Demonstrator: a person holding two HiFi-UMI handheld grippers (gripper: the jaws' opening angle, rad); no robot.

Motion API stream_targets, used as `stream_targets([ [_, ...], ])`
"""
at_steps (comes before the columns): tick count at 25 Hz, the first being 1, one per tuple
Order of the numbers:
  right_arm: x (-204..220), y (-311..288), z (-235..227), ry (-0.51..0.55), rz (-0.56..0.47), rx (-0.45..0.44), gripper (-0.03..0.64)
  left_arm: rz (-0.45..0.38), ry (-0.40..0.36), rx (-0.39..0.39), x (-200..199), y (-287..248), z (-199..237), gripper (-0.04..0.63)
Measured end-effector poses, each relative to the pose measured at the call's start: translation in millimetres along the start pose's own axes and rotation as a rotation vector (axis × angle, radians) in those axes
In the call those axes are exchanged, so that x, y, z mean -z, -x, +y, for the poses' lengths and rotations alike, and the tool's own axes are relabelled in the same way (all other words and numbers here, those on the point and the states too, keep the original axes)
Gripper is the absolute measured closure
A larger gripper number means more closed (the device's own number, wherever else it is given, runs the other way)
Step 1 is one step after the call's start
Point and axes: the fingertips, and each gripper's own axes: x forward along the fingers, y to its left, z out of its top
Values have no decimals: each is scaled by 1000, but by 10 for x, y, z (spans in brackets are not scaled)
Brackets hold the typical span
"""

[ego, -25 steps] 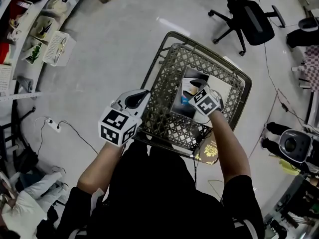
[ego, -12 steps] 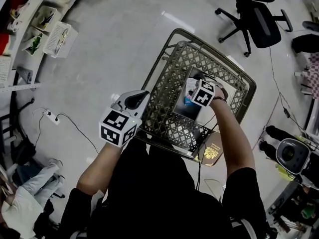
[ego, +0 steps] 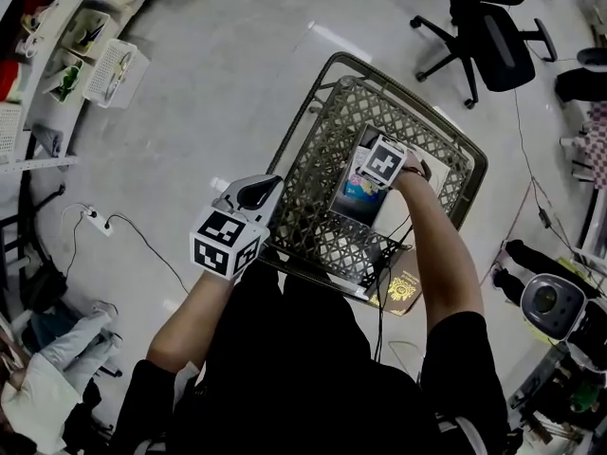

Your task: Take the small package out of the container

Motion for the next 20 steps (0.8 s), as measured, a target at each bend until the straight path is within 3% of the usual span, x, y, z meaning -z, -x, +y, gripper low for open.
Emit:
stream_targets([
  [3, 32, -13, 47, -102, -3, -26, 342, 1, -4, 5, 10, 17, -32, 597],
  [11, 97, -55, 440, -77, 24, -67, 344, 2, -19, 6, 47, 95, -105, 597],
  [16, 108, 144, 414, -43, -16, 37, 368, 8, -36, 19, 97, 125, -164, 597],
  [20, 55, 366, 587, -67, -88, 68, 368, 29, -63, 64, 131, 69, -288, 597],
])
